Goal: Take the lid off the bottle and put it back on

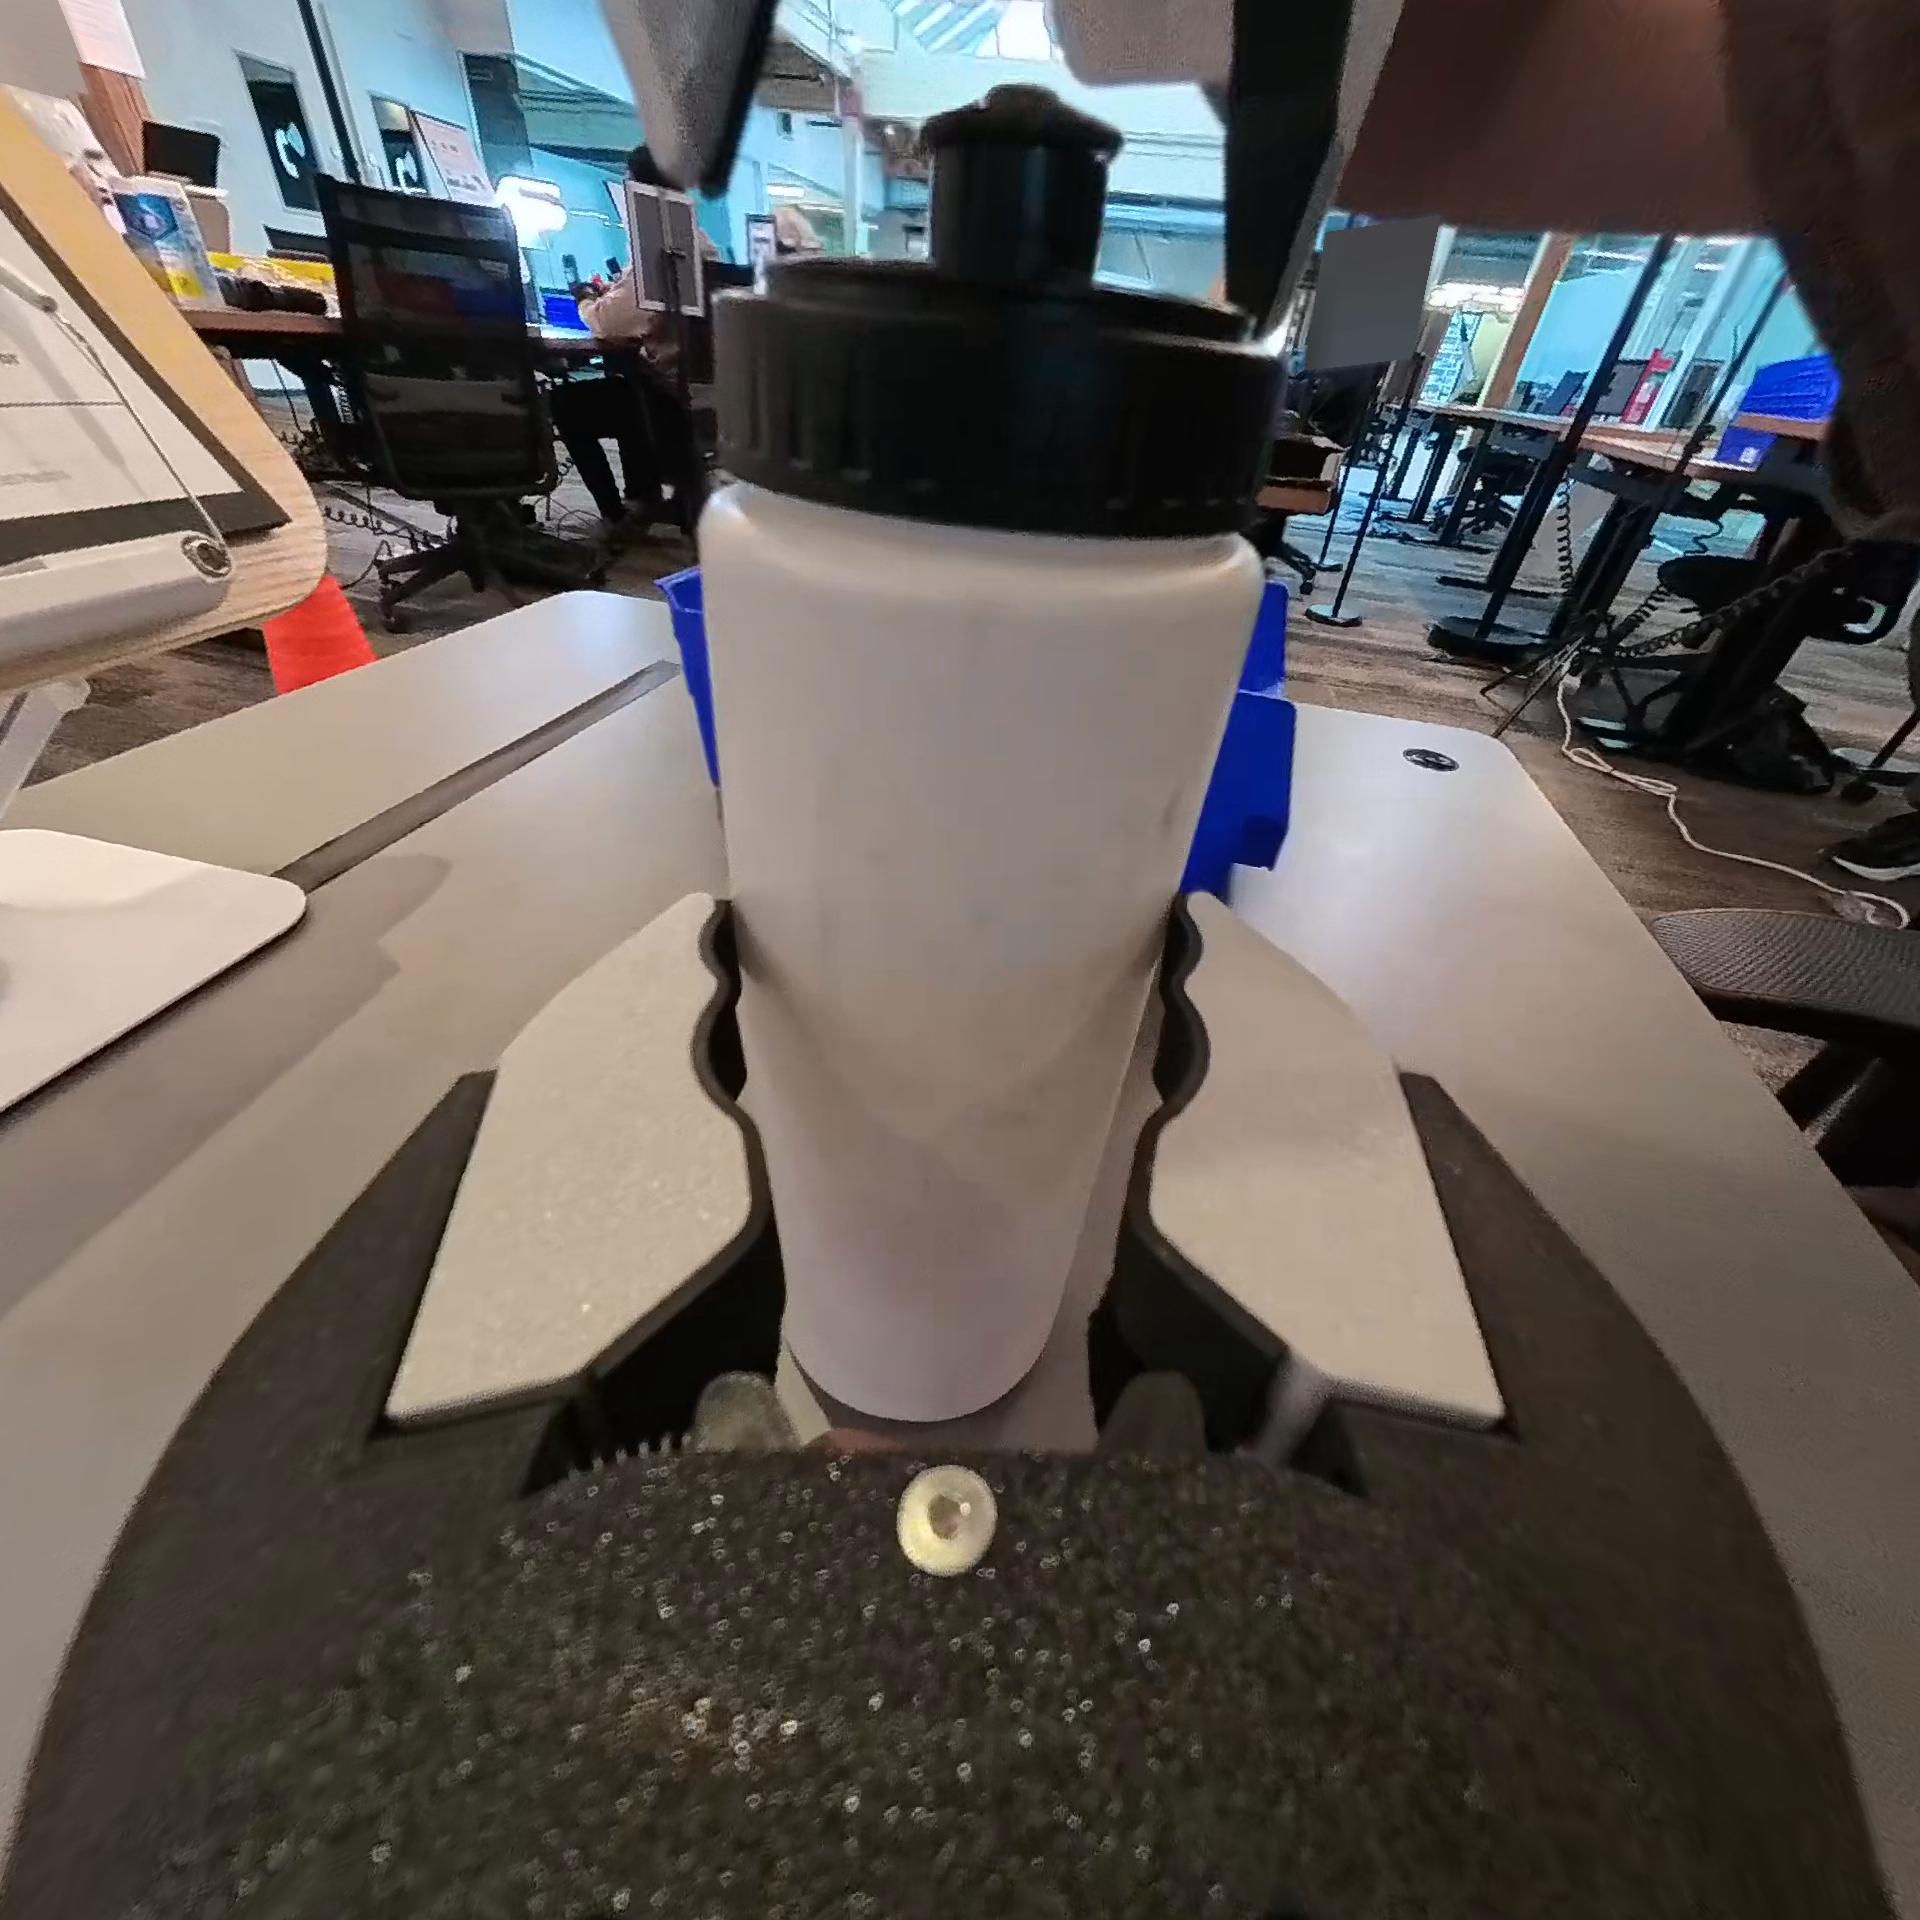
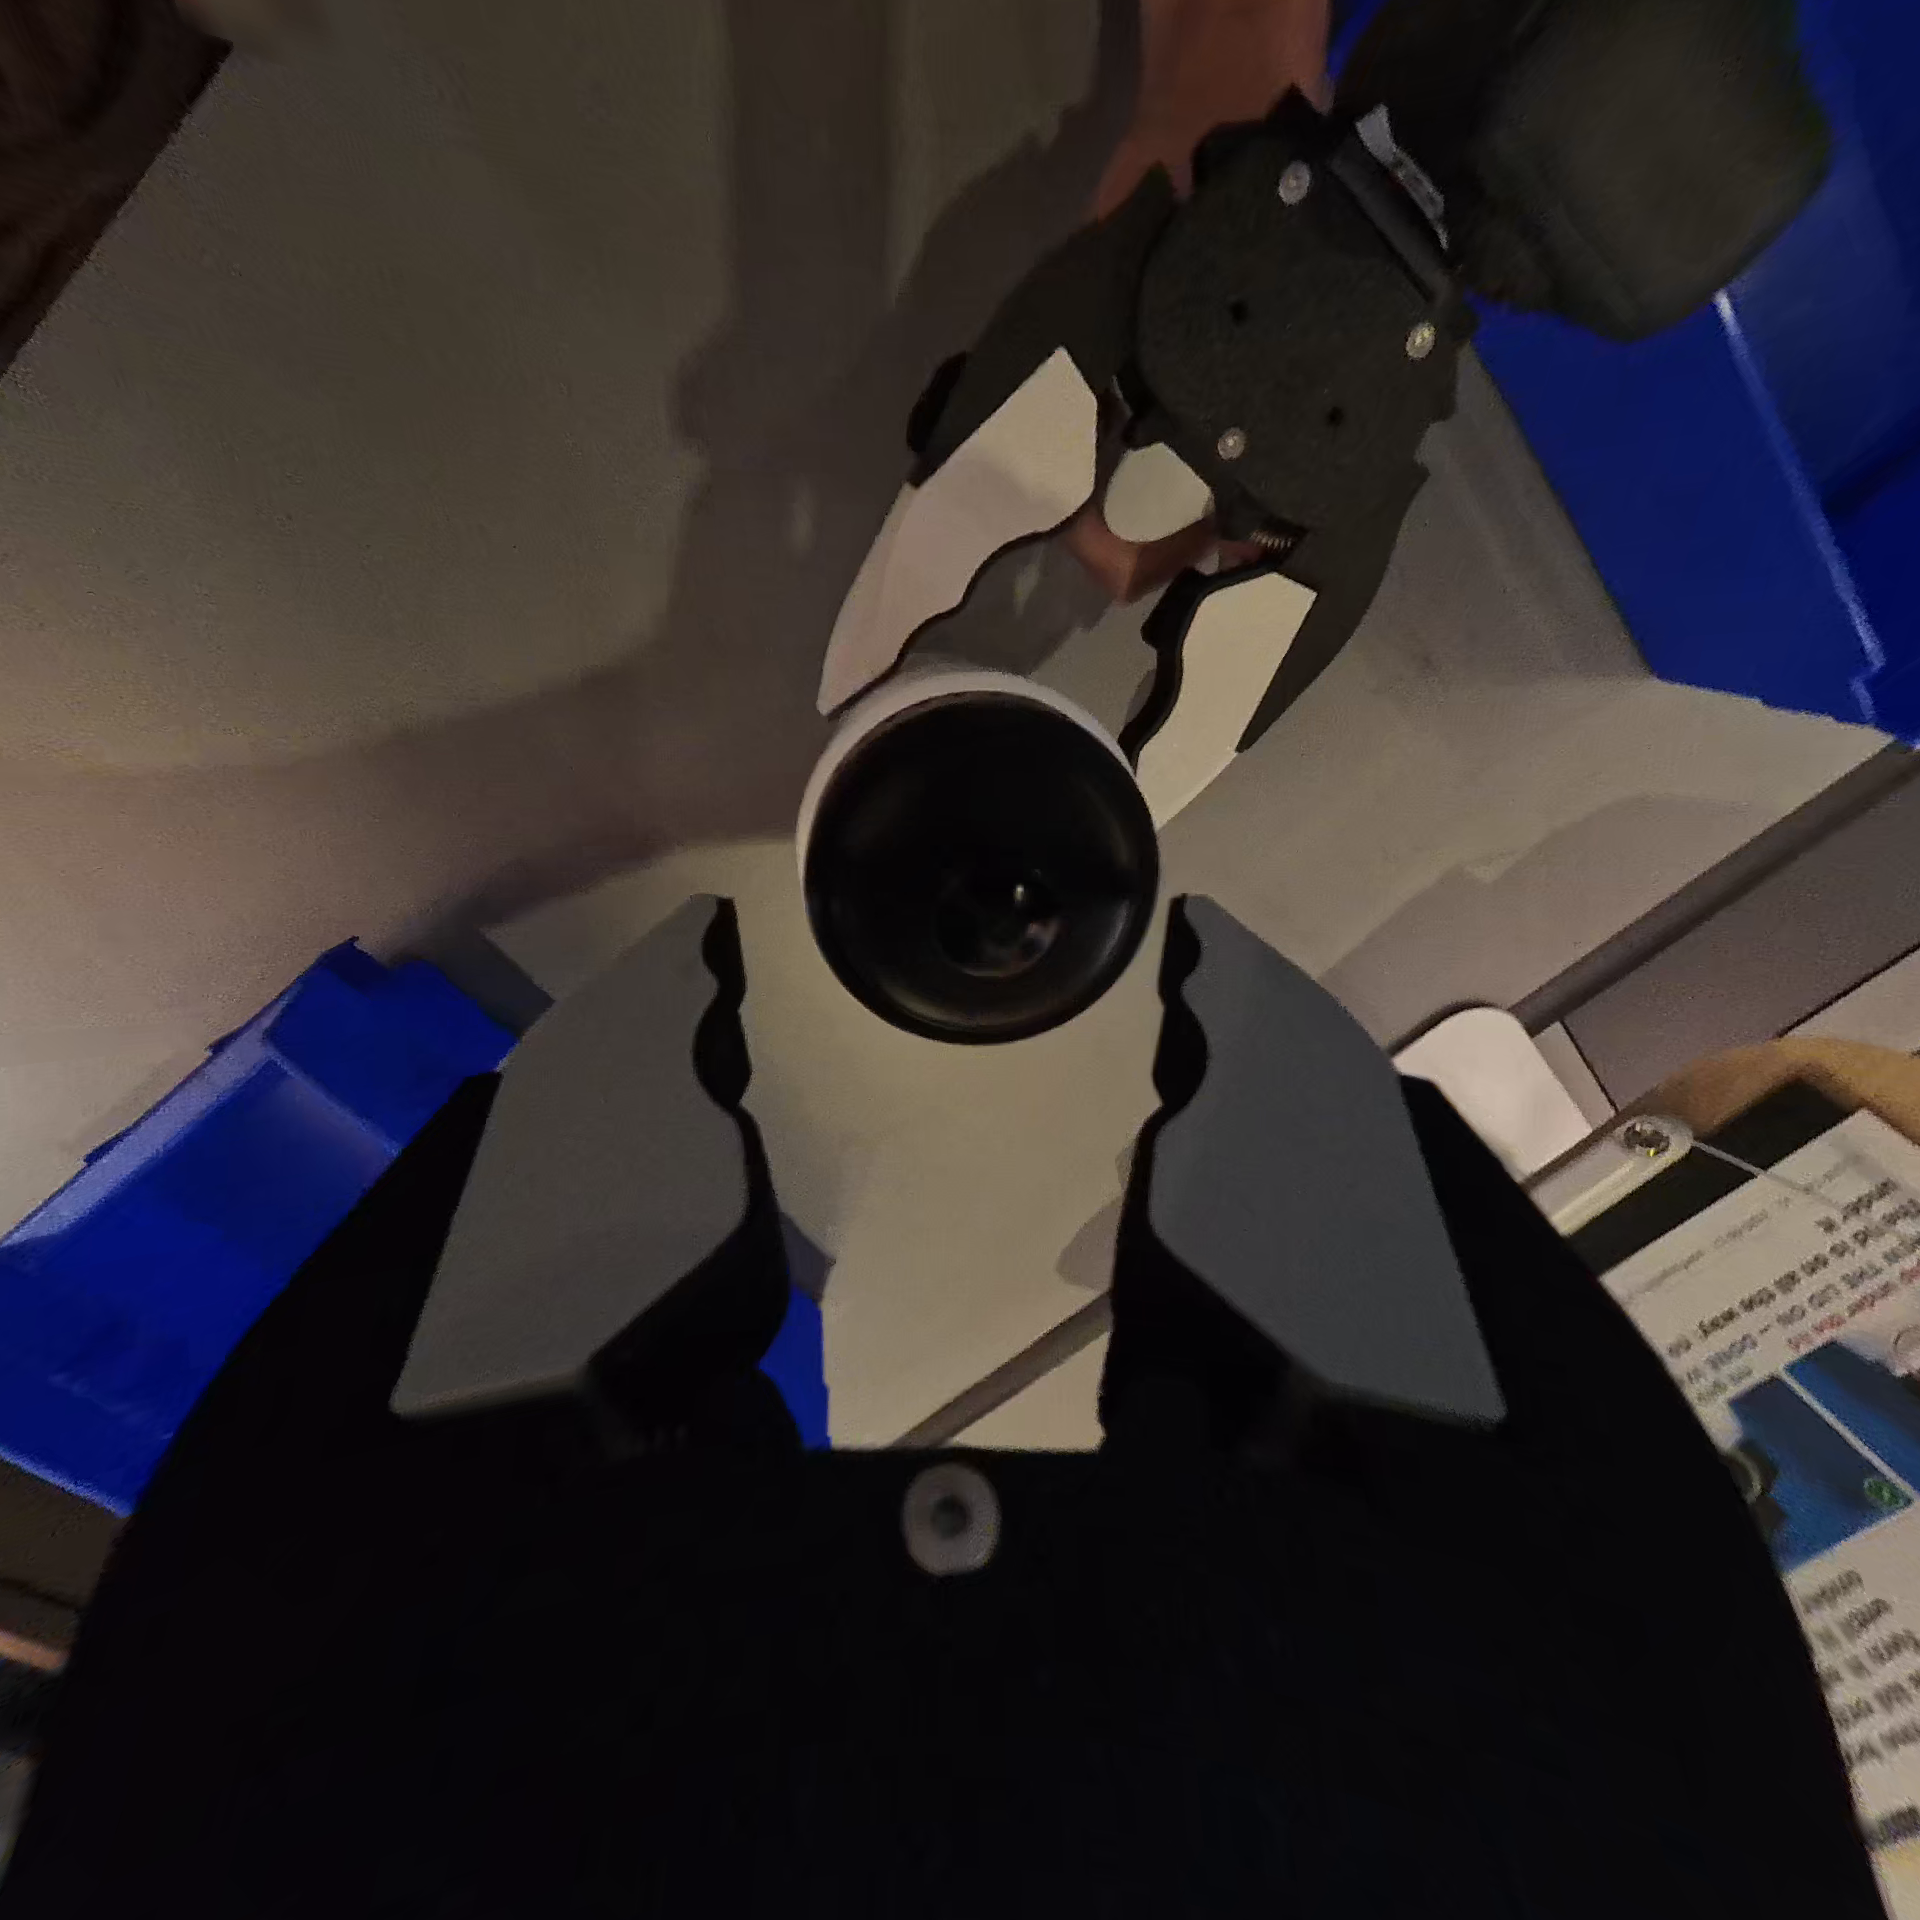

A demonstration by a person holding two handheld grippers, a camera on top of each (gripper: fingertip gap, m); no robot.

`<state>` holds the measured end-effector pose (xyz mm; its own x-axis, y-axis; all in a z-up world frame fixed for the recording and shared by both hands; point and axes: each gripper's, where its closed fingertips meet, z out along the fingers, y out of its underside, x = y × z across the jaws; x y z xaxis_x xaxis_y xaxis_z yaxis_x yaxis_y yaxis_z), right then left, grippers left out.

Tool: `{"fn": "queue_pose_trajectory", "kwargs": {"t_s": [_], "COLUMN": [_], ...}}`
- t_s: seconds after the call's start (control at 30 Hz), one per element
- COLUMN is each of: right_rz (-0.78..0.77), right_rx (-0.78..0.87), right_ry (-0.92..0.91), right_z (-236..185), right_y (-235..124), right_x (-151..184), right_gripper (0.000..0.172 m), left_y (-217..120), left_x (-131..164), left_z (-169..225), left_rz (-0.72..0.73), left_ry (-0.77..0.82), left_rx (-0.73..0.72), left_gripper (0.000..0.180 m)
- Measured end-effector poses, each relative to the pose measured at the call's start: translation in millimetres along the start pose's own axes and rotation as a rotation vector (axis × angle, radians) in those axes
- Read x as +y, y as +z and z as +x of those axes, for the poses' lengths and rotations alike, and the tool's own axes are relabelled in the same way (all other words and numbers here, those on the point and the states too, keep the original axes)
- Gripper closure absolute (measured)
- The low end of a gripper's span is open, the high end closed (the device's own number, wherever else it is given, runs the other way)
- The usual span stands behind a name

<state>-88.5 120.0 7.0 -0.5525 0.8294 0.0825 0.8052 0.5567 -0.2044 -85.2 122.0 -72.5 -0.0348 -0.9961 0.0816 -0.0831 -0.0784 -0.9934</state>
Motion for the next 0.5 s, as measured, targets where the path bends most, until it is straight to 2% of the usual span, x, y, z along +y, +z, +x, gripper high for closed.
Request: {"fn": "queue_pose_trajectory", "kwargs": {"t_s": [0.2,0.3,0.5], "right_rz": [0.083,0.067,0.013], "right_rx": [-0.064,-0.08,-0.121], "right_ry": [-0.063,-0.084,-0.104], "right_z": [2.7,5.7,0.1], "right_y": [5.7,9.1,11.1], "right_x": [-3.1,-1.0,0.1], "right_gripper": [0.094,0.094,0.104], "left_y": [1.4,2.6,2.8], "left_x": [0.4,0.7,1.1], "left_z": [2.2,3.9,3.5], "left_rz": [-0.005,-0.012,-0.016], "left_ry": [-0.007,0.003,0.002], "left_rx": [0.017,0.017,0.017], "left_gripper": [0.103,0.103,0.104]}}
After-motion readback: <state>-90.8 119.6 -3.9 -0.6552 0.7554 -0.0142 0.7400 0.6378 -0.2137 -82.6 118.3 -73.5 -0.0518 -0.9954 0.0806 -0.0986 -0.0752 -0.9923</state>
